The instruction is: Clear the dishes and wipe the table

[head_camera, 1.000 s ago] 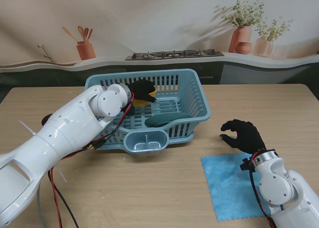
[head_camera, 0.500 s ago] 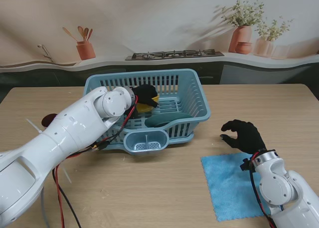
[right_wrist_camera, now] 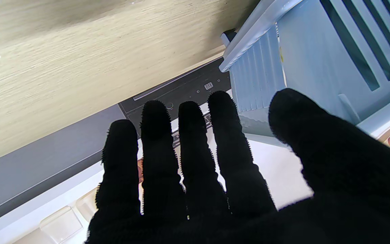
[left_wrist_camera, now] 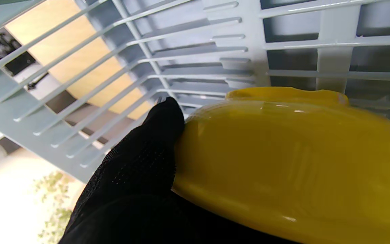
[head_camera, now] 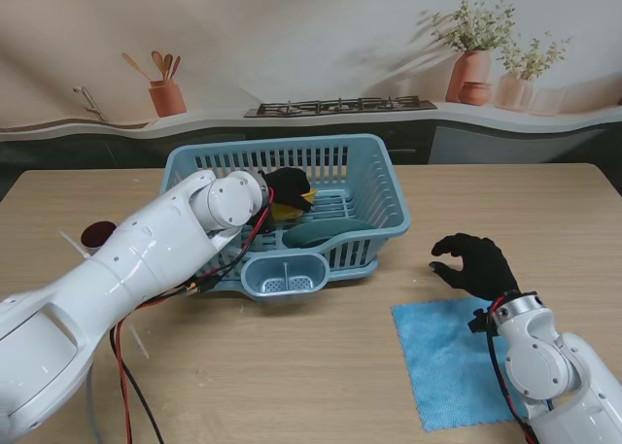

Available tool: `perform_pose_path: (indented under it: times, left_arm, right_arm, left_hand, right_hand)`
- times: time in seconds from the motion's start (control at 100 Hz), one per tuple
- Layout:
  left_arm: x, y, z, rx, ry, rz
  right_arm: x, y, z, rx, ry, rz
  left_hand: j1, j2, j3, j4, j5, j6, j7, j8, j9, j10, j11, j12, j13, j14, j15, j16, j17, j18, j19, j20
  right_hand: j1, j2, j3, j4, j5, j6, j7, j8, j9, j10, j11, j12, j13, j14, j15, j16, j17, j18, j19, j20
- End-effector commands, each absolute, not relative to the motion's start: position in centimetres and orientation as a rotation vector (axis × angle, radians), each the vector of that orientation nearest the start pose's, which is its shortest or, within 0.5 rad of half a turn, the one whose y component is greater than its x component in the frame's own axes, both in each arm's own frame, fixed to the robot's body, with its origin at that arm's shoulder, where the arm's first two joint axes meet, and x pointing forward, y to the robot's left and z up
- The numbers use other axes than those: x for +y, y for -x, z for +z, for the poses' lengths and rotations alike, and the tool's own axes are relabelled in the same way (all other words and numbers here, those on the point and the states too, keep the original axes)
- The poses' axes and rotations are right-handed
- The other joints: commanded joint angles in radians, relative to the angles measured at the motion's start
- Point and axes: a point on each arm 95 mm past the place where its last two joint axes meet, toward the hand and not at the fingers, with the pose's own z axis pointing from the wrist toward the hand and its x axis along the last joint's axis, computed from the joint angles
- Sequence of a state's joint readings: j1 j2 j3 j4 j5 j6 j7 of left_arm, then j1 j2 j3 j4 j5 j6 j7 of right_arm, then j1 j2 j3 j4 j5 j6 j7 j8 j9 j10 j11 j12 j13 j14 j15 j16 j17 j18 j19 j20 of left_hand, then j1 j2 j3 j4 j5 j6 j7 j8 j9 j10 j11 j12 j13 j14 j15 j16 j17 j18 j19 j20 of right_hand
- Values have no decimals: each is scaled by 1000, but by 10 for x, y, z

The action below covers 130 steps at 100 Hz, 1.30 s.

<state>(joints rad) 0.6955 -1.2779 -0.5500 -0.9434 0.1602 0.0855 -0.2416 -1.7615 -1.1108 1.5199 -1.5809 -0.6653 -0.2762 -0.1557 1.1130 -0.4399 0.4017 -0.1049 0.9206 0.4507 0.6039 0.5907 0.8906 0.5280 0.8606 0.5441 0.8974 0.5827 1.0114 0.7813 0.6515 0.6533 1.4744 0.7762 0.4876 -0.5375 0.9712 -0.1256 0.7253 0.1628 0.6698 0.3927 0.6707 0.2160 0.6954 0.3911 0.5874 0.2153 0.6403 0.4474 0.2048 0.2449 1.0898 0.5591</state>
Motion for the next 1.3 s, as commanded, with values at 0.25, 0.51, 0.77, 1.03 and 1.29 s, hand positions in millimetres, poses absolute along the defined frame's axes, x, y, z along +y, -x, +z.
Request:
perform_pose_path:
  times: [0.25, 0.51, 0.77, 1.03, 1.29]
  left_arm:
    - [-128, -565, -278, 1760, 1806, -1521]
    - [-130, -563, -279, 1768, 1826, -1503]
    - [-130, -562, -278, 1777, 1850, -1507]
    - [-131, -561, -278, 1770, 1867, -1523]
    - [-130, -560, -277, 1760, 1873, -1546]
  right_arm:
    - [-95, -364, -333, 1121, -1454, 1755]
    - [-95, -364, -334, 1121, -1456, 1753]
    - [-95, -364, -334, 1122, -1456, 1754]
    - [-96, -365, -335, 1124, -1455, 1754]
    - [-95, -365, -335, 1126, -1455, 1755]
  left_hand:
    - [84, 90, -13, 24, 18, -169, -53, -109, 0, -35, -90, -60, -83, 64, -102, -76, -134, 45, -154, 64]
    - [71, 106, -65, 31, 8, -155, -95, -179, -31, -49, -175, -97, -153, 42, -190, -142, -217, 45, -248, 53]
    - [-110, 78, 25, 14, 23, -139, -228, -166, -86, -54, -220, -110, -225, 27, -235, -192, -302, 45, -286, 2]
    - [-391, 58, 243, 24, 52, -121, -347, -158, -120, -54, -240, -116, -277, 15, -262, -207, -388, 12, -305, -57]
    - [-514, 35, 302, 11, 44, -115, -355, -170, -138, -54, -248, -119, -305, 14, -272, -212, -419, -2, -311, -70]
  right_hand:
    - [6, 17, -1, 44, -17, 6, -9, 7, -24, -11, -13, -11, -30, -24, -13, -7, -15, -30, -13, 10]
    - [6, 17, -1, 44, -18, 6, -9, 7, -25, -13, -12, -11, -31, -23, -13, -7, -17, -32, -14, 11]
    - [6, 18, -2, 44, -18, 6, -9, 7, -25, -12, -12, -11, -32, -25, -13, -7, -18, -31, -15, 12]
    - [6, 17, -1, 44, -18, 7, -9, 8, -24, -12, -12, -10, -32, -25, -12, -7, -19, -32, -16, 13]
    - [5, 16, 0, 44, -17, 7, -9, 7, -25, -14, -13, -11, -33, -25, -13, -7, -19, -34, -16, 13]
